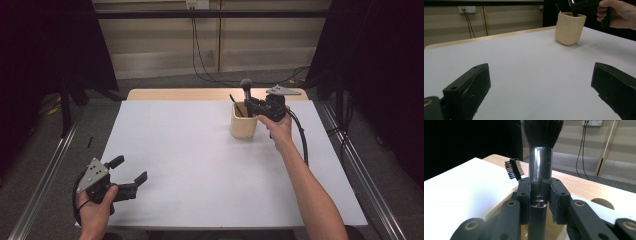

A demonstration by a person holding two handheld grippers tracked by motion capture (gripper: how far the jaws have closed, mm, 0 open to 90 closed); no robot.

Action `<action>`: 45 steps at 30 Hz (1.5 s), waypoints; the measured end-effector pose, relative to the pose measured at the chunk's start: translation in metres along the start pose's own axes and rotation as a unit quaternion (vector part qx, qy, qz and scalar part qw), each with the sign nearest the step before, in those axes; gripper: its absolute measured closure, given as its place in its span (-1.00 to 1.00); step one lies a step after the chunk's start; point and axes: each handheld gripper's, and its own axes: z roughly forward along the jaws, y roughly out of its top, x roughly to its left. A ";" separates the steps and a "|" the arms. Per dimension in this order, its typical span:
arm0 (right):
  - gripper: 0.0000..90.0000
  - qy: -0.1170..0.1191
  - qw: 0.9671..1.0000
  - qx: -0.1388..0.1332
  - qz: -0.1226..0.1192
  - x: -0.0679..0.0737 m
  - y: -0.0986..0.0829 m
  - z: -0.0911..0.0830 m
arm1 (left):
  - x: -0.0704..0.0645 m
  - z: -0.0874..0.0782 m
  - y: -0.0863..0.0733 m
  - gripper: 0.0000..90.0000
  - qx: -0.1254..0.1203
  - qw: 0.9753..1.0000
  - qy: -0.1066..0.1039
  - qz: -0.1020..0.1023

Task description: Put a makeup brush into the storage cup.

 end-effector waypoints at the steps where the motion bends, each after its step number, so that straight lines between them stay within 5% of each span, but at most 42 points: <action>1: 0.61 0.000 1.000 0.001 0.000 0.000 0.000 0.000 | 0.000 0.000 0.000 -0.95 -0.001 1.000 0.000 -0.001; 27: 0.46 -0.004 1.000 0.016 0.007 -0.002 -0.005 -0.001 | -0.001 0.000 0.000 -0.95 0.000 1.000 -0.001 0.000; 35: 0.16 0.001 1.000 0.007 0.006 0.001 -0.005 -0.004 | -0.001 0.001 0.002 -0.95 -0.007 1.000 -0.001 -0.011; 45: -0.55 0.014 1.000 -0.007 0.008 0.004 -0.005 -0.009 | 0.001 0.003 0.001 -0.95 -0.004 1.000 0.002 -0.011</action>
